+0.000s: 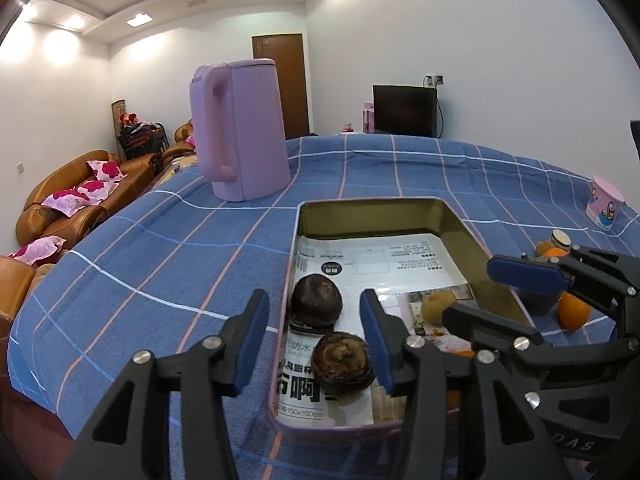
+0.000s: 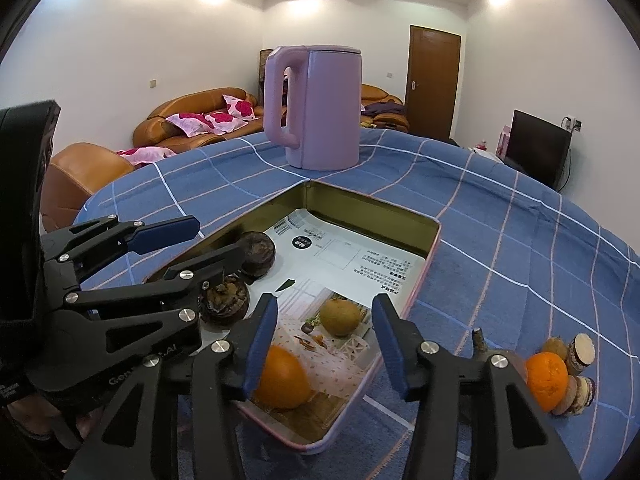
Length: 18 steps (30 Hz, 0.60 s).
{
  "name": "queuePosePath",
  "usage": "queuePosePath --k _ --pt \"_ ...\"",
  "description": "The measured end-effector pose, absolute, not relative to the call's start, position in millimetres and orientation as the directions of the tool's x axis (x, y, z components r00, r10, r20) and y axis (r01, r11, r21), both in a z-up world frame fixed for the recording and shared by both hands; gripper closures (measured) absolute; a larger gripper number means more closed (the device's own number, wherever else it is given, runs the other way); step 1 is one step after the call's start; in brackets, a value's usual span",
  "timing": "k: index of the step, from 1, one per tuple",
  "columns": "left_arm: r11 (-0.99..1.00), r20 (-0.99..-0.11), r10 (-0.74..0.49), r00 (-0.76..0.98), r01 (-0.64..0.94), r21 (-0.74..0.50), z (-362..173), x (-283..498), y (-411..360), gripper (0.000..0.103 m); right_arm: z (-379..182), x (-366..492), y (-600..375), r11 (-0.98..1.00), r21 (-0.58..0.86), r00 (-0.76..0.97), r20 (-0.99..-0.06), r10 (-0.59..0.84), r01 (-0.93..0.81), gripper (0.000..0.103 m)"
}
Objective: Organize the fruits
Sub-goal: 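Move both grippers away from the tin toward the fruit pile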
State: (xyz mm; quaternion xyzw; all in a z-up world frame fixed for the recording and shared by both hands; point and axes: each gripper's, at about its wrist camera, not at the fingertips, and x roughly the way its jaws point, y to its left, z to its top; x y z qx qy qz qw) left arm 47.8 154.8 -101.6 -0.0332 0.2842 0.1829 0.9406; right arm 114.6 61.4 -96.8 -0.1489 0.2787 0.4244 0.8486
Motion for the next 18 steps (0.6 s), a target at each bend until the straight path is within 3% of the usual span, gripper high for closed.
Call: queuePosePath --k 8,11,18 --pt "0.931 -0.525 0.325 0.787 -0.364 0.031 -92.5 41.5 152.4 0.035 -90.3 110.3 47.2 0.626 -0.014 0.527 -0.555 0.644 -0.780 0.046" --pt "0.938 -0.513 0.311 0.800 -0.345 0.031 -88.4 38.4 144.8 0.034 -86.3 108.6 29.7 0.653 -0.030 0.564 -0.535 0.629 -0.757 0.046" --pt "0.955 -0.499 0.274 0.822 -0.295 0.039 -83.0 45.8 119.4 0.029 -80.1 127.6 -56.3 0.798 -0.026 0.679 -0.544 0.494 -0.601 0.046"
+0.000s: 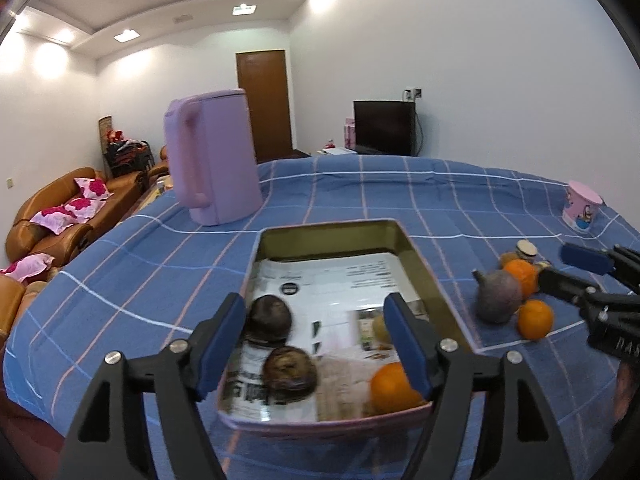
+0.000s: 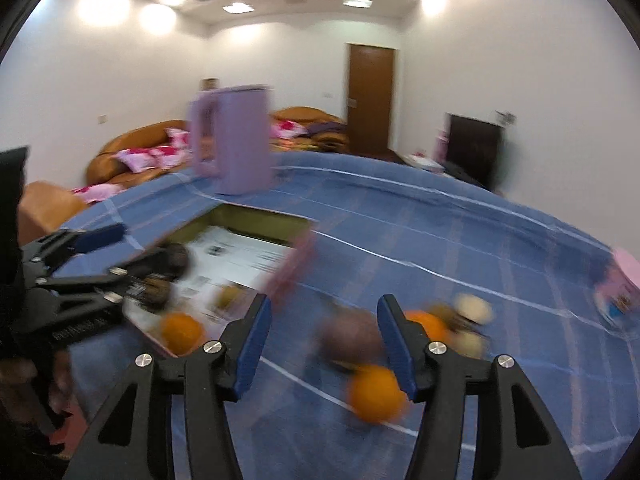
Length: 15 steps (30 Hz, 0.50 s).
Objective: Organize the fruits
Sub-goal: 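Move both grippers away from the tin toward the fruit pile, then grasp an orange from the pile with the right gripper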
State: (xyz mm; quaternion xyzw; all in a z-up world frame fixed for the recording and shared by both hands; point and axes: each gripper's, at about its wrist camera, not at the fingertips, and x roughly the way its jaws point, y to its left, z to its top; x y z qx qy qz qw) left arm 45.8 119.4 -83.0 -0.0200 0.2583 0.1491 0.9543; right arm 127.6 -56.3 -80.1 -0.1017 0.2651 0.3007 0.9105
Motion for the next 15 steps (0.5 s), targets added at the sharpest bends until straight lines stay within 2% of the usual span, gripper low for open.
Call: queuePosePath --k 5,15 --pt "0.966 -0.494 0.243 0.835 -0.252 0.050 -77.6 54.5 97.0 0.029 -87.9 139.4 -93.0 0.840 -0.020 0.691 -0.580 0.431 -0.542 0.046" --pt "0.989 -0.490 0.148 0.859 -0.135 0.062 -72.1 79.6 50.7 0.027 -106.4 140.6 -73.3 0.788 0.017 0.580 -0.668 0.467 -0.615 0.046"
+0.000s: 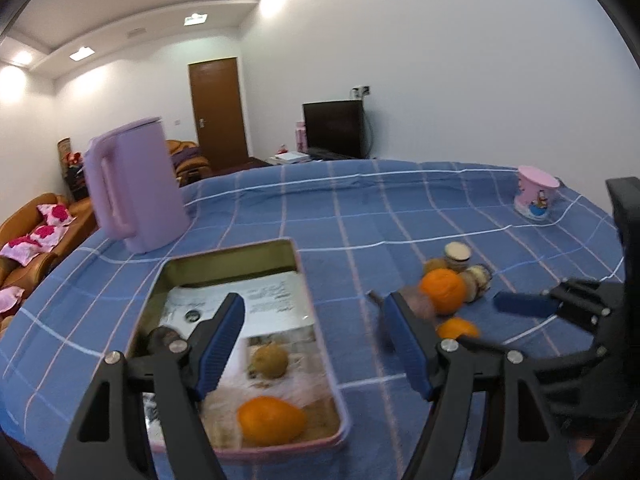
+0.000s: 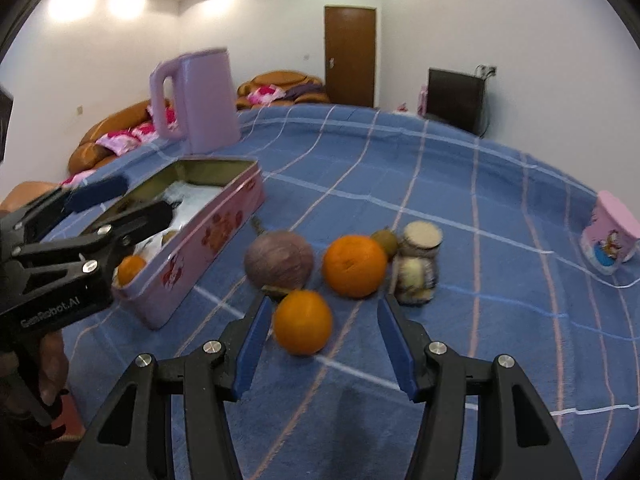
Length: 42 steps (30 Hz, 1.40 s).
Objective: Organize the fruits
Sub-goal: 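Grasp an orange from the pile with the right gripper, then grasp the dark purple round fruit with the left gripper while the right holds the orange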
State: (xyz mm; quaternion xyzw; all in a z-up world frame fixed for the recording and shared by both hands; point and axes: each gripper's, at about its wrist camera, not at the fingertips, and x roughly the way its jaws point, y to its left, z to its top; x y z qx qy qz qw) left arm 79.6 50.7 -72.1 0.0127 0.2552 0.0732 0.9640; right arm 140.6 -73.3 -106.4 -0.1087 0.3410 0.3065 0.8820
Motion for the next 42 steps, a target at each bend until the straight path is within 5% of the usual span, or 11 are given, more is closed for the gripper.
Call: queuePosePath --k 8,10,12,20,31,42 --pt "0.989 -0.460 0.134 0.878 -0.146 0.010 -61.3 92.6 50.7 0.021 -121.4 154.7 -59.1 0.752 0.058 0.477 -0.741 0.473 -0.656 0.047" --pt "0.990 -0.457 0.120 0.881 -0.143 -0.015 -60.2 96.0 48.8 0.019 -124.0 156.6 -54.8 0.752 0.047 0.474 -0.750 0.461 -0.657 0.064" --pt "0.990 -0.456 0.113 0.883 -0.139 -0.023 -61.5 99.9 44.3 0.019 -122.6 155.0 -56.2 0.760 0.035 0.491 -0.744 0.454 -0.649 0.066" --pt "0.982 -0.467 0.177 0.866 -0.190 0.019 -77.7 116.3 44.3 0.018 -110.4 154.9 -96.9 0.835 0.043 0.587 -0.692 0.421 -0.549 0.066" --pt "0.938 -0.504 0.285 0.815 -0.345 -0.027 -83.7 123.1 103.3 0.005 -103.8 153.7 -100.0 0.842 0.044 0.623 -0.653 0.431 -0.537 0.066" --pt "0.993 -0.482 0.113 0.869 -0.109 0.036 -78.5 106.0 33.6 0.005 -99.6 157.7 -110.2 0.875 0.025 0.670 -0.632 0.388 -0.483 0.066"
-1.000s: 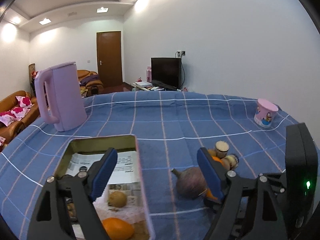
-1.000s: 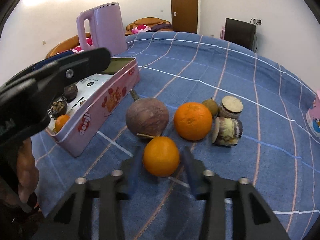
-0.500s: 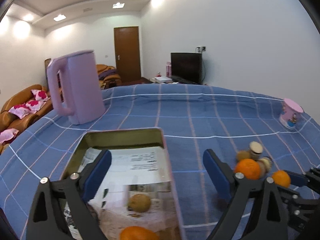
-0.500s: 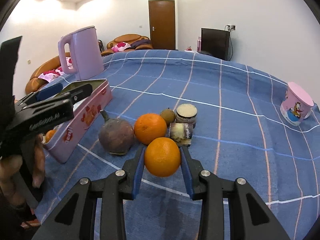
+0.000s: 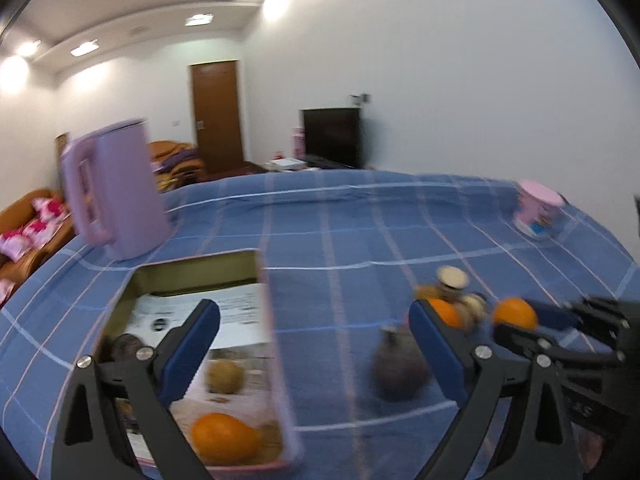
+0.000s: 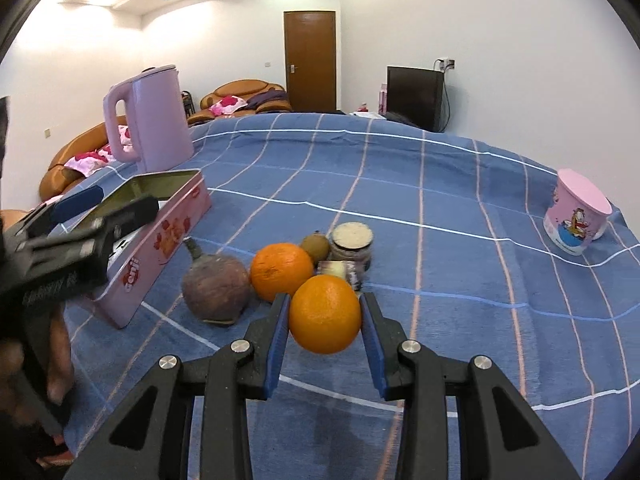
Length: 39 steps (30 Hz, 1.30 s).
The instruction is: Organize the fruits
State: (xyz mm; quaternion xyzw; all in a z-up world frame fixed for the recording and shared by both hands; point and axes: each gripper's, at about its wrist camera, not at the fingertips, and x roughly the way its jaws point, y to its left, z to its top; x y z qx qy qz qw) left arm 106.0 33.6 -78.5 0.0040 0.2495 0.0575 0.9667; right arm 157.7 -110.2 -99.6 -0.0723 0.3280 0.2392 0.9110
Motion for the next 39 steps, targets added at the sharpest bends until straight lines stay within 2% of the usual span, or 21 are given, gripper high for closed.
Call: queuePosePath --k 5,11,14,16,18,19,22,29,39 --pt "0.999 -0.556 0.036 0.830 -0.027 0.025 -87.4 119.5 21.5 0.008 -98.7 158.5 -112.3 0.882 0.036 0.679 -0.623 0.388 -0.470 0.066" --pt "1.000 -0.640 -0.018 0.768 0.025 0.002 -98.1 135.2 14.7 0.027 -98.8 157.9 -116.6 0.881 0.049 0.677 -0.620 0.396 -0.471 0.066" --pt "0.998 -0.667 -0.049 0.744 0.055 -0.012 -103.1 140.1 9.6 0.030 -99.4 159.3 -117.7 0.881 0.058 0.673 -0.622 0.400 -0.470 0.066" --pt "0.997 -0.676 -0.069 0.734 0.073 -0.023 -105.6 142.2 7.4 0.036 -99.8 159.9 -117.5 0.880 0.061 0.669 -0.625 0.402 -0.472 0.066" --pt "0.993 -0.674 -0.107 0.731 0.106 -0.043 -105.5 141.4 4.7 0.054 -100.0 160.0 -117.6 0.880 0.061 0.669 -0.625 0.402 -0.472 0.066" --pt "0.993 -0.669 -0.112 0.734 0.115 -0.040 -104.6 139.2 3.5 0.056 -99.8 159.8 -117.6 0.880 0.061 0.670 -0.624 0.402 -0.472 0.066" --pt "0.994 -0.661 -0.089 0.745 0.109 -0.010 -102.6 135.8 -0.3 0.058 -99.3 158.4 -117.9 0.879 0.060 0.674 -0.617 0.406 -0.474 0.066" --pt "0.996 -0.653 -0.083 0.753 0.076 -0.040 -102.0 135.5 9.2 0.059 -95.9 153.8 -120.5 0.875 0.065 0.687 -0.592 0.421 -0.480 0.066" --pt "0.999 -0.590 -0.046 0.806 0.037 -0.028 -93.0 122.6 14.4 0.059 -90.5 145.2 -119.8 0.867 0.050 0.711 -0.550 0.438 -0.496 0.066"
